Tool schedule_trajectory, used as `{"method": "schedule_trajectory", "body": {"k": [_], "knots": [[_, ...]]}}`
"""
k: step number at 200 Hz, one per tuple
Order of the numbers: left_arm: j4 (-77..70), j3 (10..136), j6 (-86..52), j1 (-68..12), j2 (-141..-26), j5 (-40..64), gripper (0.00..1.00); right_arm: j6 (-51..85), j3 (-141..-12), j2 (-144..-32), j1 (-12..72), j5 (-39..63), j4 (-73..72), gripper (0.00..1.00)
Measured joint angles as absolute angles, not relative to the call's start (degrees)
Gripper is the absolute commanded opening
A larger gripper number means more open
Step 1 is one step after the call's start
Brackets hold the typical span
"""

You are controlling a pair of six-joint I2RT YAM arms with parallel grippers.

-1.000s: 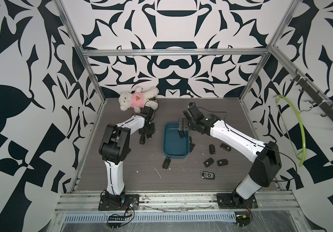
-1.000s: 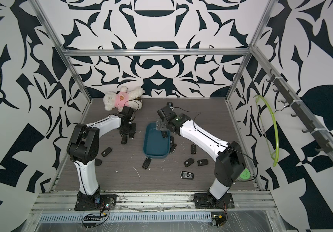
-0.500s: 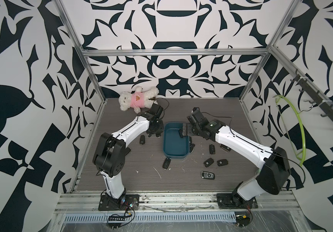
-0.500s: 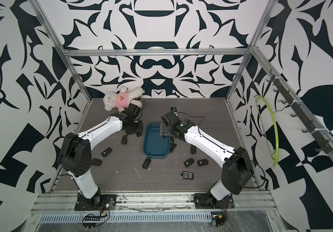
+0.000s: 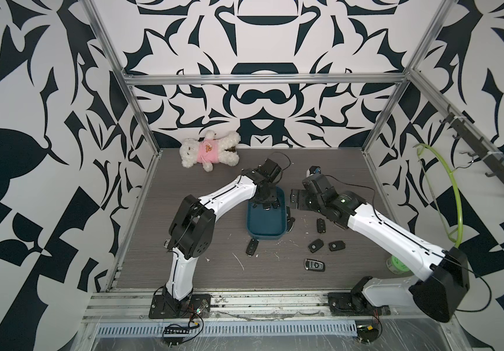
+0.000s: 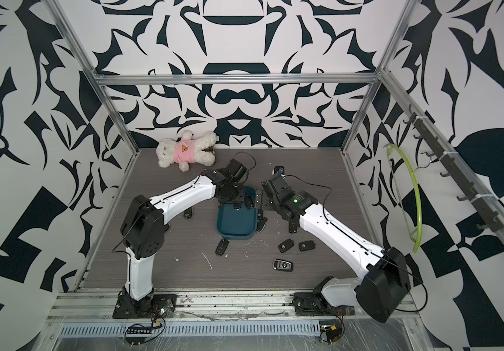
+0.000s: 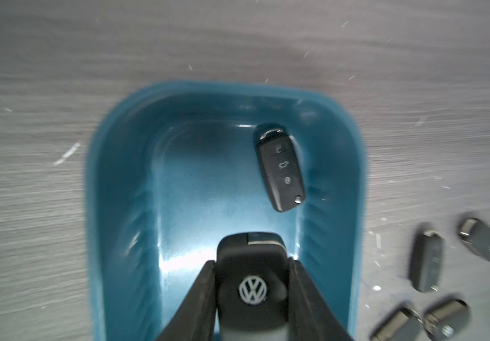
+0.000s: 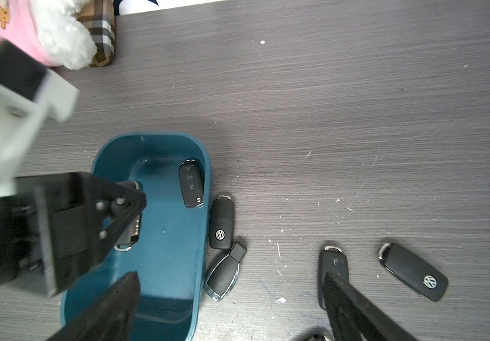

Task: Place the car key into the storage box
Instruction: Place the car key in the storage box.

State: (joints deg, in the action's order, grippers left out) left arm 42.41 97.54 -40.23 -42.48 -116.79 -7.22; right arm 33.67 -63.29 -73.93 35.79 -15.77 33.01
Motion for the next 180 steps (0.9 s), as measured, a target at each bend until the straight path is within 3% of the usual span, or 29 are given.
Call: {"method": "schedule_trajectory", "body": {"k": [180], "knots": [[46.02,109.8,-39.7,-41.95,-132.4,-10.72,0.38,33.69,-60.55,-67.55,34.3,-16.36,34.98,0.99]]}}
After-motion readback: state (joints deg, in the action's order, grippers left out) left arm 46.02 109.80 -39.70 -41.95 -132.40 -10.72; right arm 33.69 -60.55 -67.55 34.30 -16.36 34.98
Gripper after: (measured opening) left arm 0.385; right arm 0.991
